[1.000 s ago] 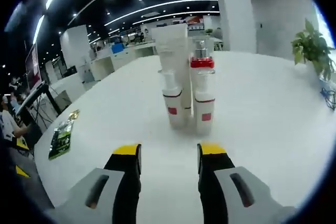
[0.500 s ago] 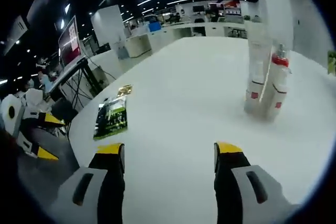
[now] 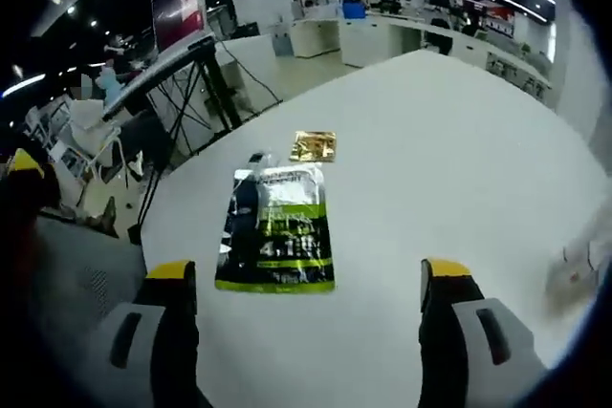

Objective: Arrange the skincare products in the storage area until every visible bottle or jar stands upright without overlapping.

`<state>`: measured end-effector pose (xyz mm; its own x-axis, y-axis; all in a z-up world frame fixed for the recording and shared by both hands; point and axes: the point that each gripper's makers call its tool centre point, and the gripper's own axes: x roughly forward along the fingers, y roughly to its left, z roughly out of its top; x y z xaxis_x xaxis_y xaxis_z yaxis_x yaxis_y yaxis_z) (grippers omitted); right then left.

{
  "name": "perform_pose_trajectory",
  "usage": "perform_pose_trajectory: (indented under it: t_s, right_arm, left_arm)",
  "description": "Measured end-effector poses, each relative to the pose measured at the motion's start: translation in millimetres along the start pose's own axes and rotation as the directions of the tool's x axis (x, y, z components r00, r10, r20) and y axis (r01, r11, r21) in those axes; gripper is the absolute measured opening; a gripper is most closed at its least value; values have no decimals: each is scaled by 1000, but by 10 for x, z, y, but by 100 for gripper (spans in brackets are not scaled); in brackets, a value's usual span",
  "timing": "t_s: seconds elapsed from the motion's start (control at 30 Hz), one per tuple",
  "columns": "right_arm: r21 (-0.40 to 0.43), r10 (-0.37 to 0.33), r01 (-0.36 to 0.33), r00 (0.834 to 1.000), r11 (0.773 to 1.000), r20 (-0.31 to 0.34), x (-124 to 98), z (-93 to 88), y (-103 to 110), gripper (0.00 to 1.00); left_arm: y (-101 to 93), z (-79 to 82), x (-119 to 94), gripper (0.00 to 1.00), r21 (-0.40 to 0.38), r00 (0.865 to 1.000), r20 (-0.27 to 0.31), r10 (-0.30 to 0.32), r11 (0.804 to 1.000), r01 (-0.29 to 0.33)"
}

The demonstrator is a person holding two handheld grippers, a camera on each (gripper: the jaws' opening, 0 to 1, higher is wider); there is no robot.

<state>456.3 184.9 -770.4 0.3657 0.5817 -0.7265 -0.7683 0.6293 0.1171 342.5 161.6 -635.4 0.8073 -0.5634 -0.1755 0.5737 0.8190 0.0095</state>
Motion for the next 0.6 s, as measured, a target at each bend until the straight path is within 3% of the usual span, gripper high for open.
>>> perform_pose_trajectory:
  t_s: [0.03, 0.13, 0.23, 0.3, 0.33, 0.4, 0.43, 0.5, 0.6]
  right_arm:
    - [14, 1, -1, 1000, 1000, -3, 89, 29, 73, 99]
    - [22, -1, 2, 1000, 1000, -23, 234, 59, 198, 99]
    - [9, -6, 7, 999, 1000, -39, 364, 89, 292, 99]
    - [-12, -5, 4, 999, 1000, -53, 431, 64, 295, 99]
    - [-12, -6, 5, 997, 1000, -80, 470, 18, 275, 99]
    - [-48, -12, 7, 994, 999, -112, 535, -42, 214, 99]
    - [-55, -22, 15, 992, 998, -121, 548, -57, 188, 99]
    - [-43, -22, 17, 991, 999, -130, 574, -68, 177, 99]
    - [-61, -12, 4, 991, 998, -133, 628, -92, 243, 99]
  left_arm:
    - [14, 92, -23, 69, -29, 999, 51, 1, 1000, 0]
    - [21, 240, -83, 69, -24, 992, 129, 0, 1000, 3]
    - [-41, 253, -62, 70, -26, 990, 138, -28, 999, 31]
    - [-18, 222, -77, 59, -26, 992, 122, -30, 999, 34]
    - [1, 189, -68, 59, -43, 994, 105, -24, 999, 29]
    - [-15, 299, -65, 68, -144, 985, 165, -43, 987, 67]
    - [-31, 379, -87, 73, -131, 977, 208, -56, 988, 84]
    - [-41, 421, -125, 77, -98, 971, 234, -53, 992, 78]
    - [-64, 455, -128, 77, -131, 964, 255, -72, 985, 108]
